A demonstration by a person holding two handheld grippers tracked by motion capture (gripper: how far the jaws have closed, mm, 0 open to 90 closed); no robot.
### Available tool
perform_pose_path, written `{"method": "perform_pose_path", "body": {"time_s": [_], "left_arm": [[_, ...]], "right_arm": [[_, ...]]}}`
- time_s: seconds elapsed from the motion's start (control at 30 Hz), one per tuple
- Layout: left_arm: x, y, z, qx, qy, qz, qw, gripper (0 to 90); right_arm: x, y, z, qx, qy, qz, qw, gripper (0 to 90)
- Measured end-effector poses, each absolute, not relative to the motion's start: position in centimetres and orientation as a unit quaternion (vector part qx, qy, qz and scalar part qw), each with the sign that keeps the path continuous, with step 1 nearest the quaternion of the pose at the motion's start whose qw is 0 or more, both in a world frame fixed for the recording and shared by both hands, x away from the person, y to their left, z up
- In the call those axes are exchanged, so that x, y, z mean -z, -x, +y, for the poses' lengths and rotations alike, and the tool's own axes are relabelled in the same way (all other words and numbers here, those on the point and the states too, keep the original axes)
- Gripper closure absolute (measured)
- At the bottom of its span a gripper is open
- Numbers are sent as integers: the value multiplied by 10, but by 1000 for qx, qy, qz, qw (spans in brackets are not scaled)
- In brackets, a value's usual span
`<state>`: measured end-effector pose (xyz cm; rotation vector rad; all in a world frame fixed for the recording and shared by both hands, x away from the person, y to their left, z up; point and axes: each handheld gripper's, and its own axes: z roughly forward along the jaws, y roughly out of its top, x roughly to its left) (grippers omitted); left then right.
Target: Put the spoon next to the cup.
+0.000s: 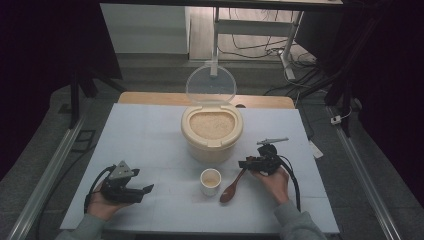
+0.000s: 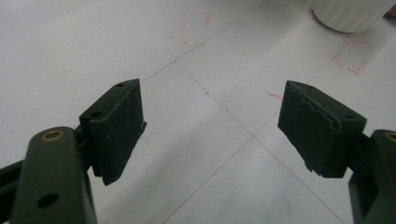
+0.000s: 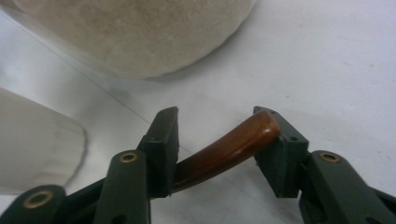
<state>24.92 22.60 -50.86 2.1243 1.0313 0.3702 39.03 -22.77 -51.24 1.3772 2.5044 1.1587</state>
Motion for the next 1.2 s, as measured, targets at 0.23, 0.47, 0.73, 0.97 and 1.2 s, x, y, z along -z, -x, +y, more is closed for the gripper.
{"method": "perform_pose_path", "body": {"time_s": [0.23, 0.47, 0.73, 0.97, 1.2], "left_arm": [[509, -249, 226, -144, -827, 400, 366, 219], [508, -249, 226, -145, -827, 401, 366, 220], [508, -248, 227, -145, -826, 402, 368, 219], [508, -248, 227, -145, -825, 403, 369, 219], [508, -247, 228, -146, -823, 404, 371, 219]], "right_arm": [[514, -392, -230, -369, -452, 811, 50, 436], [509, -392, -237, -382, -458, 799, 73, 388], [497, -377, -251, -416, -431, 797, 77, 405], [490, -349, -267, -442, -393, 802, 80, 409], [492, -328, -284, -453, -370, 808, 78, 408]]}}
